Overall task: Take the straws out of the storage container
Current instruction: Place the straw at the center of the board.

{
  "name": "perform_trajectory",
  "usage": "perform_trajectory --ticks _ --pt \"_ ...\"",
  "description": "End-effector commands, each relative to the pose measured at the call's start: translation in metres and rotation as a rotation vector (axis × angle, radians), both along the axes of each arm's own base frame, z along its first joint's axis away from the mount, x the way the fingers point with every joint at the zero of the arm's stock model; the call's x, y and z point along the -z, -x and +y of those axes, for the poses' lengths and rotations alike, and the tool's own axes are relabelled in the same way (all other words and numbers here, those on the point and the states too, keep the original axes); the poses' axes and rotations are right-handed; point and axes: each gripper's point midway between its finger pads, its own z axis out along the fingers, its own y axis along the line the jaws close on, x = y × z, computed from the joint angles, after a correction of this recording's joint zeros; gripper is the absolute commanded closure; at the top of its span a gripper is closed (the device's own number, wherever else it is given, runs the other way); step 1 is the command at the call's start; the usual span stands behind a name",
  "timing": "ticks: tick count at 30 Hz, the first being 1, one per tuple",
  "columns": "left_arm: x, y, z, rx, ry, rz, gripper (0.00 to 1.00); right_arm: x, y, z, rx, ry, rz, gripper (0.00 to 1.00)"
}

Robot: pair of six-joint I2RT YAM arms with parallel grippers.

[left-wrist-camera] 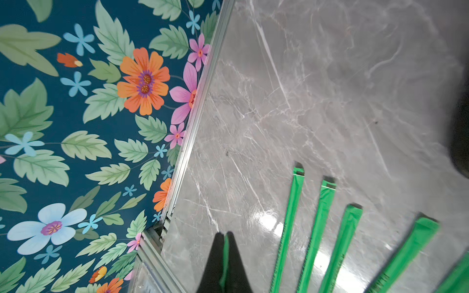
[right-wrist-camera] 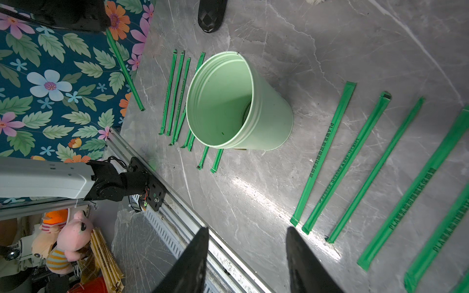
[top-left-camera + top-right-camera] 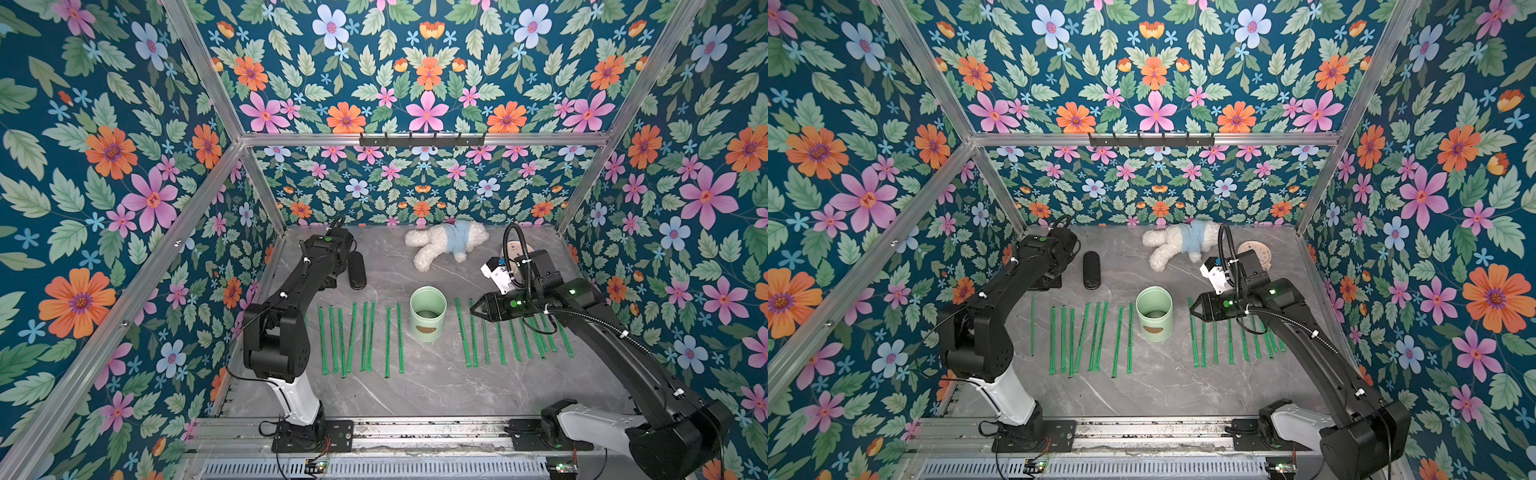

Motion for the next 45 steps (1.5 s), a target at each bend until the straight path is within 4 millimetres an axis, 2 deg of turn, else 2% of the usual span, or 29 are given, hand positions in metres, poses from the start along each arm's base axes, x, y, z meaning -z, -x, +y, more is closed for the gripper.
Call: perform_trajectory --ticks 1,11,25,33,45 --pt "0.013 -0.002 0.005 -0.012 -0.021 0.029 1.0 -0.003 -0.002 0.0 -0.004 -0.001 -0.03 0.49" --pt "0.05 -0.013 0.009 -0.015 -0.034 0.097 1.0 -0.004 -0.001 -0.001 -0.001 -0.001 -0.039 0.49" --pt "0.089 -0.015 0.009 -0.007 -0.025 0.152 1.0 -0.001 0.0 -0.002 -0.002 0.002 -0.031 0.49" --pt "0.101 -0.012 0.012 -0.011 -0.017 0.163 1.0 0.001 -0.001 -0.001 -0.001 0.002 -0.024 0.49" --pt "0.109 -0.017 0.02 -0.025 -0.006 0.16 1.0 0.004 -0.001 -0.001 -0.002 0.002 -0.013 0.49"
